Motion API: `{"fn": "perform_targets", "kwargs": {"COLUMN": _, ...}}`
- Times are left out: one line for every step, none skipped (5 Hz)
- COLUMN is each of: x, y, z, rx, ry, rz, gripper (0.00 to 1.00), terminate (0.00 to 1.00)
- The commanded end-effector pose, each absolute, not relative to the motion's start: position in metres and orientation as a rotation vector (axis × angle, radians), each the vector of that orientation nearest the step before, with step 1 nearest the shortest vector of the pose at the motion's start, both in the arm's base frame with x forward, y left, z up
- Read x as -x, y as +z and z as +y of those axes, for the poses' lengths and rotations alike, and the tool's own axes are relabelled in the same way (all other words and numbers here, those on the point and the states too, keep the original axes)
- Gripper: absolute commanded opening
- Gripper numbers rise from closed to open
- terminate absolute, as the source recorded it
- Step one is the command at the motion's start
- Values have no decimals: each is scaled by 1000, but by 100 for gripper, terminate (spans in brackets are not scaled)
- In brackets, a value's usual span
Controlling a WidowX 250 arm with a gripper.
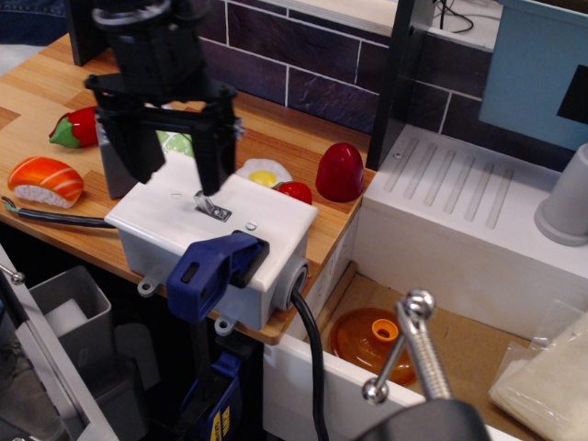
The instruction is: Move light switch to the right
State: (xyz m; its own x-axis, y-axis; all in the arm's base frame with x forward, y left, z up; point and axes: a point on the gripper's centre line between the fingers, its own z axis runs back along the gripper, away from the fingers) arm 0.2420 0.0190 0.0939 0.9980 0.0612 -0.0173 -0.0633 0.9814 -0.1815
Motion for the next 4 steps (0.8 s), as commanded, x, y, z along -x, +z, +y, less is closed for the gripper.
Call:
{"fn": "perform_targets", "kwargs": {"x": -257, "y": 88, "z": 12, "rx": 153, "ry": 76, "rz": -4, "gripper": 100, "terminate": 0}}
{"fn": "perform_targets", "kwargs": {"x": -257, "y": 81, "z": 5, "rx": 141, "ry": 66, "rz": -6, "gripper": 100, "terminate": 0}}
{"fn": "perform_targets", "kwargs": {"x": -258, "y": 76, "z": -1, "rx": 138, "ry": 55, "rz": 4, "gripper": 100, "terminate": 0}}
{"fn": "perform_targets", "kwargs": {"x": -260, "y": 74, "z": -11, "rx": 146, "ry": 41, "rz": 6, "gripper": 100, "terminate": 0}}
